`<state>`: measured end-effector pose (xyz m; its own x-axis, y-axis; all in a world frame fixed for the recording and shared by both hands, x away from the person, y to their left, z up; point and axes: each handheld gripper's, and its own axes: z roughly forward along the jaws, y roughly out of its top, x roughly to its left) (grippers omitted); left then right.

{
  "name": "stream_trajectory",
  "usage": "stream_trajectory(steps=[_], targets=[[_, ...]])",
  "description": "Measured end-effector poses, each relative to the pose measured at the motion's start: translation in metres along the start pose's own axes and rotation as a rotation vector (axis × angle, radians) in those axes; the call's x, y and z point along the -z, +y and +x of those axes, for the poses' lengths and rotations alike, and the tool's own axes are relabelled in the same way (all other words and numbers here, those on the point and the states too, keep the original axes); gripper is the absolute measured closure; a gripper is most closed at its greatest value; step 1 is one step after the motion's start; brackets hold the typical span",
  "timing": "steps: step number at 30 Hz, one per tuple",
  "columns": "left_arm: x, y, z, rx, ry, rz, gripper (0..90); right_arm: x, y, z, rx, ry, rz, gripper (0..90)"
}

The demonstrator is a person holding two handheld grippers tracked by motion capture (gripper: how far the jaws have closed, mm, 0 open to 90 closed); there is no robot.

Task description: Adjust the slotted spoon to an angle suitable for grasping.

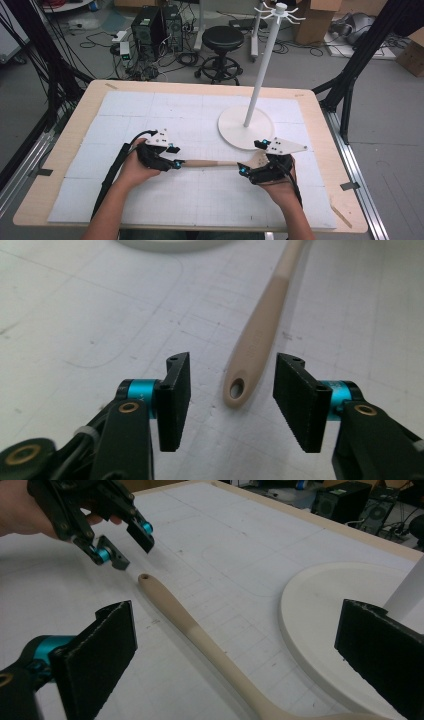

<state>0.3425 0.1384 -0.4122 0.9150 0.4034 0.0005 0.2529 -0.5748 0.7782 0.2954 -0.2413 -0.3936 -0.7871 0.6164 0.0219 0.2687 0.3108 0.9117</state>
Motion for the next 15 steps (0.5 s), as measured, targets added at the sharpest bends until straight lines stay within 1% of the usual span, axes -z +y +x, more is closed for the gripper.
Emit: stream_trajectory(steps=[1, 2, 5, 6, 8, 11, 12, 14, 15], targets=[[0.005, -0.001, 0.001, 0.013, 0.004, -0.017, 49.1, 0.000, 0.000, 0.000, 0.000, 0.000, 0.000, 1.6], [0.009, -0.003, 0.002, 0.030, -0.001, -0.042, 47.8, 0.000, 0.000, 0.000, 0.001, -0.001, -0.001, 1.6], [0.021, -0.012, 0.004, 0.044, -0.008, -0.076, 46.5, 0.000, 0.000, 0.001, 0.000, -0.001, -0.002, 1.6], [0.025, -0.015, 0.004, 0.048, -0.012, -0.083, 46.1, 0.000, 0.000, 0.001, 0.000, -0.001, -0.001, 1.6], [0.033, -0.021, 0.005, 0.061, 0.000, -0.092, 44.7, -0.001, 0.000, 0.001, 0.000, -0.001, 0.002, 1.6], [0.044, -0.028, 0.007, 0.087, 0.011, -0.120, 41.1, 0.000, -0.001, 0.001, -0.006, -0.001, 0.005, 1.6], [0.047, -0.030, 0.007, 0.095, 0.016, -0.128, 39.4, -0.001, -0.001, 0.000, 0.001, -0.002, 0.002, 1.6], [0.053, -0.034, 0.009, 0.110, 0.011, -0.145, 36.8, -0.001, -0.001, 0.001, 0.001, -0.001, 0.005, 1.6], [0.056, -0.036, 0.010, 0.119, 0.017, -0.152, 35.8, -0.002, -0.001, 0.001, 0.001, -0.001, 0.005, 1.6]])
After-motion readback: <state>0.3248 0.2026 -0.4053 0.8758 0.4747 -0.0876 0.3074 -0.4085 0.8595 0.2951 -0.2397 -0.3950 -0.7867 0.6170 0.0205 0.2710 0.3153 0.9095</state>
